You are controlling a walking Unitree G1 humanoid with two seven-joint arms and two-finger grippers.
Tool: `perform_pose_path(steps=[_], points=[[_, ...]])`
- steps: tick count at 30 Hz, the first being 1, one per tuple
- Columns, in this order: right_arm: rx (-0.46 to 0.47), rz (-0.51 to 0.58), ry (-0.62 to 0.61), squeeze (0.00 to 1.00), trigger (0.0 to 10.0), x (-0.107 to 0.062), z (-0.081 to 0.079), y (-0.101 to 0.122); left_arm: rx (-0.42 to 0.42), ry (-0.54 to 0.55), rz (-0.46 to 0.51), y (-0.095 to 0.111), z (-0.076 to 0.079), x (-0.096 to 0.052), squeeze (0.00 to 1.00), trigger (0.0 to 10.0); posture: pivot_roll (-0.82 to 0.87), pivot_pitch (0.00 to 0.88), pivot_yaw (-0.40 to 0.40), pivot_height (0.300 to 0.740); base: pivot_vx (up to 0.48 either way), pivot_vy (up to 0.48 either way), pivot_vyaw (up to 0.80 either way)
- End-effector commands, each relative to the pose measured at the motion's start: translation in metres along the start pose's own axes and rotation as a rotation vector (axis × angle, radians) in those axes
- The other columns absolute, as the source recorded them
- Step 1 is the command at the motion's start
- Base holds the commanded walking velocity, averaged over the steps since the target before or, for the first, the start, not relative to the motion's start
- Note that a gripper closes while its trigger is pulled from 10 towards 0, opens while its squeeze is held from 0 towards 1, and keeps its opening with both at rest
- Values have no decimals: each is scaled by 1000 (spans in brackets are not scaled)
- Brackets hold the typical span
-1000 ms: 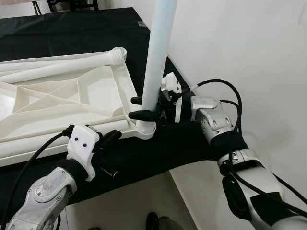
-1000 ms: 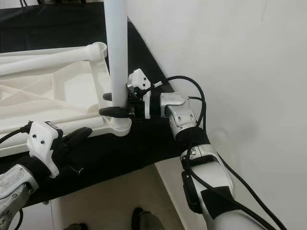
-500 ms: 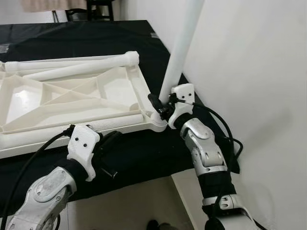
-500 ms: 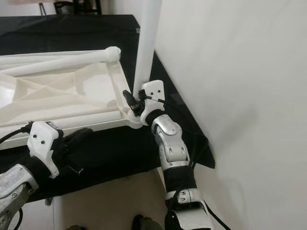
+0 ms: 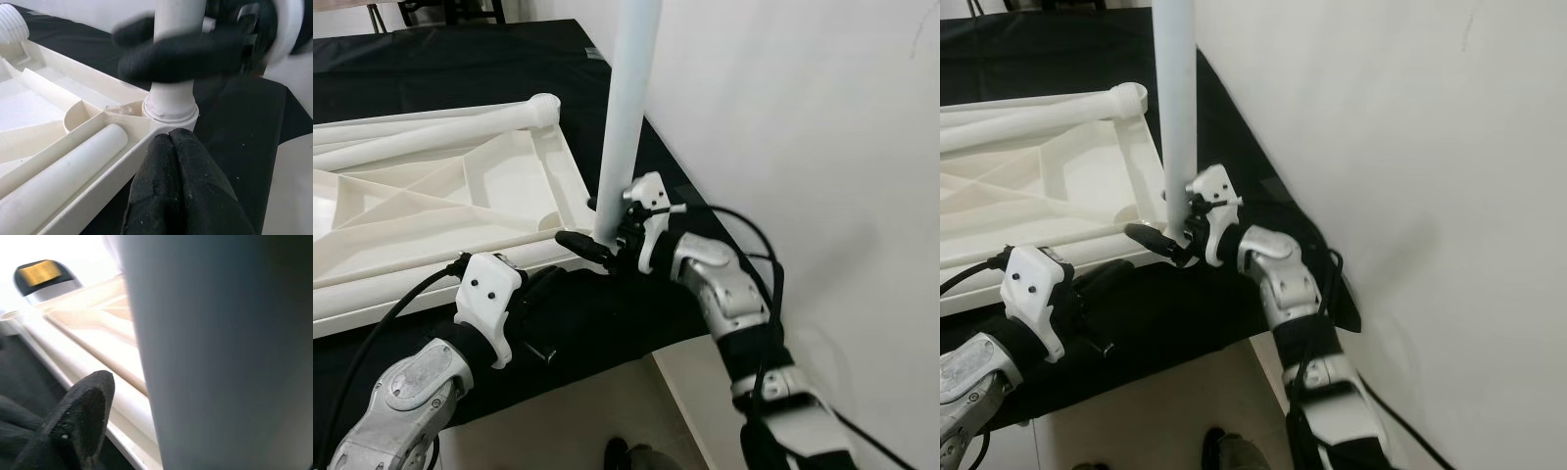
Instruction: Building children table
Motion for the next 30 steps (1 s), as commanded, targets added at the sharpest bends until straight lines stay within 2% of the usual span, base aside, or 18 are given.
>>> perform_pose_path(steps=[1,3,7,8,9,10,19,22,25,26,27,28,29,30], points=[[-9,1,112,0,10000,4,-8,0,-10,-13,-22,-6,3,-1,0,10000,122,235,-155,740,0,0,0],[-62,-17,148,0,10000,4,-2,6,-9,-12,-25,-6,3,-2,0,10000,125,237,-155,740,0,0,0],[-61,-43,154,0,10000,6,4,7,-9,-14,-31,-7,4,-2,0,10000,126,240,-159,740,0,0,0],[-44,-57,160,0,3843,8,6,6,-12,-20,-33,-8,6,-3,0,10000,126,241,-160,740,0,0,0],[-32,-67,164,0,3843,10,7,5,-14,-24,-34,-8,7,-3,0,10000,126,241,-160,740,0,0,0],[-31,-78,180,0,0,10,6,4,-14,-27,-34,-8,8,-3,0,10000,130,242,-161,740,0,0,0],[-35,-113,206,0,0,5,9,-1,-16,-27,-32,-7,8,-3,0,10000,124,243,-162,740,0,0,0],[-34,-120,193,0,0,1,13,-5,-18,-30,-32,-7,9,-3,0,10000,119,244,-158,740,0,0,0],[-41,-138,121,0,0,-5,20,-14,-18,-35,-32,-7,10,-2,0,10000,118,244,-163,740,0,0,0],[-21,-138,13,0,0,-10,28,-21,-19,-35,-31,-7,9,-3,0,10000,117,243,-163,740,0,0,0],[-21,-138,13,0,0,-10,28,-21,-19,-35,-31,-7,9,-3,0,10000,117,243,-163,740,0,0,0],[33,-117,-182,0,0,-10,36,-33,-16,-33,-34,-8,8,-4,0,10000,102,243,-159,740,0,0,0],[99,-139,-541,0,0,-20,47,-57,-15,-33,-36,-8,6,-4,0,10000,99,248,-153,740,0,0,0],[99,-139,-541,0,0,-20,47,-57,-15,-33,-36,-8,6,-4,0,10000,99,248,-153,740,0,0,0]])
Point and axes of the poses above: a point about 5 cm out from each wrist's last joint towards the gripper, its own x axis pointing out of the wrist towards the gripper, its own y axis along the axis of the wrist's last joint, z = x × y, the point moved 3 cm from there along x, pointing out of the wrist towards the gripper, and after that the axes turned 2 degrees about x, right-handed, at the moved point
